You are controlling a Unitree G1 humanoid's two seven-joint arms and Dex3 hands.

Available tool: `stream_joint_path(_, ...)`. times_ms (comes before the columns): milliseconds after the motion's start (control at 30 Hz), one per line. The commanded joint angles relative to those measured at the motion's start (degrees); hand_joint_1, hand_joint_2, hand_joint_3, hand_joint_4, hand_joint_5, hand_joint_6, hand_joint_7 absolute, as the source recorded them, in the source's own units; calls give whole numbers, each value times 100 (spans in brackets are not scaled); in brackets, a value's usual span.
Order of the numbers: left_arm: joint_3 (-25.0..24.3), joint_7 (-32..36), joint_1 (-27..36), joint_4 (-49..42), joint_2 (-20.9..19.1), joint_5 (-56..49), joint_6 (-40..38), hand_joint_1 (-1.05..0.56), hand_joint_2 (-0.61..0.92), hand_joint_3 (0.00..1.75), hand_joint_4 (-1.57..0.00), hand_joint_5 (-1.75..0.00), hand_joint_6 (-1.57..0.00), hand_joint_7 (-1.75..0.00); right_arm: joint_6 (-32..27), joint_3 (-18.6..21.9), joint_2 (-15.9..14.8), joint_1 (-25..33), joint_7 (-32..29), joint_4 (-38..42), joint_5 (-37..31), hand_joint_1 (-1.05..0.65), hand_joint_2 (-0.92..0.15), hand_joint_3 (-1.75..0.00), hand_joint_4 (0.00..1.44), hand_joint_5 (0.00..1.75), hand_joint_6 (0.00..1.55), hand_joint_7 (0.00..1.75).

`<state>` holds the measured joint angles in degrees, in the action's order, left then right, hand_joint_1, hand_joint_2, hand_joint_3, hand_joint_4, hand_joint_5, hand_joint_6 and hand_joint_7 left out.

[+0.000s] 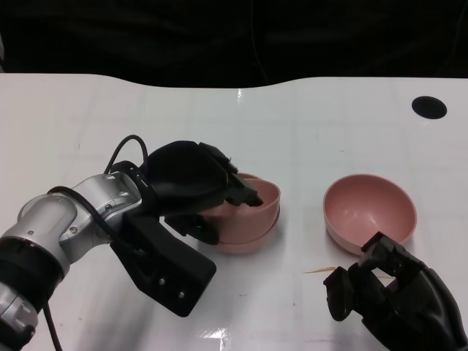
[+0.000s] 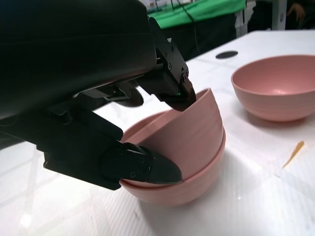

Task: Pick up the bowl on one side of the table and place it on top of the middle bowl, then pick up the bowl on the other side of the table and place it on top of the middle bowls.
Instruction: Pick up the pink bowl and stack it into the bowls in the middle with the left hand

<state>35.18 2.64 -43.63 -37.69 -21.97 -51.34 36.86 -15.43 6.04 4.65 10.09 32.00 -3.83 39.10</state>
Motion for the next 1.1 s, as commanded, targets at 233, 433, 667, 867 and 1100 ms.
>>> stream_joint_path(233, 77, 312, -17, -79, -128, -177, 34, -68, 92, 28, -36, -1, -55, -1, 39, 20, -57, 29, -32, -73, 10, -14, -59, -97, 86, 164, 94, 113)
stream_joint_path(433, 78, 328, -9, -108, -125, -154, 16, -65, 92, 23, -39, -2, -57, -1, 11, 35, -87, 17, 12, -58, 44, -13, -60, -98, 85, 164, 93, 113)
stream_joint_path(667, 107, 152, 81, -104, -110, -114, -115, -72, 92, 30, -27, 0, -50, 0, 4, 39, -98, 13, 7, -63, 43, -13, -62, -95, 85, 164, 94, 112)
stream_joint_path(867, 110, 121, 303, -31, -83, -97, -291, -81, 92, 40, -3, 0, -37, 0, -42, 61, -124, 4, 53, -41, 99, -14, -65, -90, 84, 165, 93, 112)
stream_joint_path(1100, 131, -12, 481, 114, -84, -104, -527, -82, 92, 44, 0, 0, -31, 0, 43, 72, -135, -4, 111, 13, 47, -15, -67, -86, 84, 165, 93, 112)
